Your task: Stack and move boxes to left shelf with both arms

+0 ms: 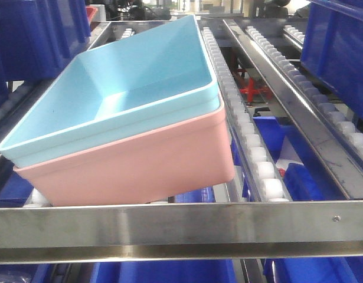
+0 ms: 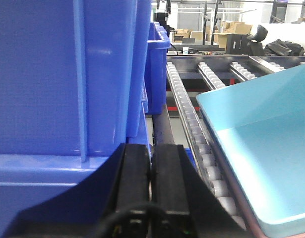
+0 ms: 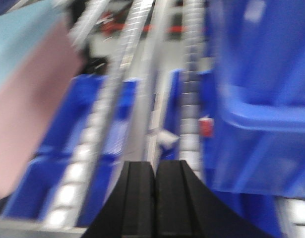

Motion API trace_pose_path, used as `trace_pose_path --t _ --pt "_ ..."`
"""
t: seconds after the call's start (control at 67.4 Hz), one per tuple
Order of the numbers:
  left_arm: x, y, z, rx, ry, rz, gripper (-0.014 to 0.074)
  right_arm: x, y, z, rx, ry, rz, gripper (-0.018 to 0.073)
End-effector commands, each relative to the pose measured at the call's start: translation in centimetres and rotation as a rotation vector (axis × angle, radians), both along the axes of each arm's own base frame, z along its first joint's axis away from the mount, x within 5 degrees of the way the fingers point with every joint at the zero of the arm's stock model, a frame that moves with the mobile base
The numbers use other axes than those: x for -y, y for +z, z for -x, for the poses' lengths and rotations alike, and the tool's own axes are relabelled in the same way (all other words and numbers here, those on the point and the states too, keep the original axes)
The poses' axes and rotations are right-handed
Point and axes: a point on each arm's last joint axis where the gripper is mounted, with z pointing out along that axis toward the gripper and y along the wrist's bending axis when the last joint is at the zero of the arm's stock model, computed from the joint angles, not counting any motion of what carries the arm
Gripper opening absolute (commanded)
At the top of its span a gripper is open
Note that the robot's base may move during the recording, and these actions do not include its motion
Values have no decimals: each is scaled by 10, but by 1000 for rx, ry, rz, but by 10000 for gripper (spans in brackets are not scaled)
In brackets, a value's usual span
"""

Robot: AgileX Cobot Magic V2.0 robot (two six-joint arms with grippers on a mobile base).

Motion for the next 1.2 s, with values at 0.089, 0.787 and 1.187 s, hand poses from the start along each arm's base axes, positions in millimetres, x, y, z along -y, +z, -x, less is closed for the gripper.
trace_pose_path --t 0.089,0.787,1.187 --pt "-1 0 1 80 7 7 -6 10 -11 10 250 -122 0 55" --pt "-1 0 1 78 7 7 -6 11 -40 27 339 -141 4 55" --pt "-1 0 1 78 7 7 -6 11 -40 27 339 -141 4 55"
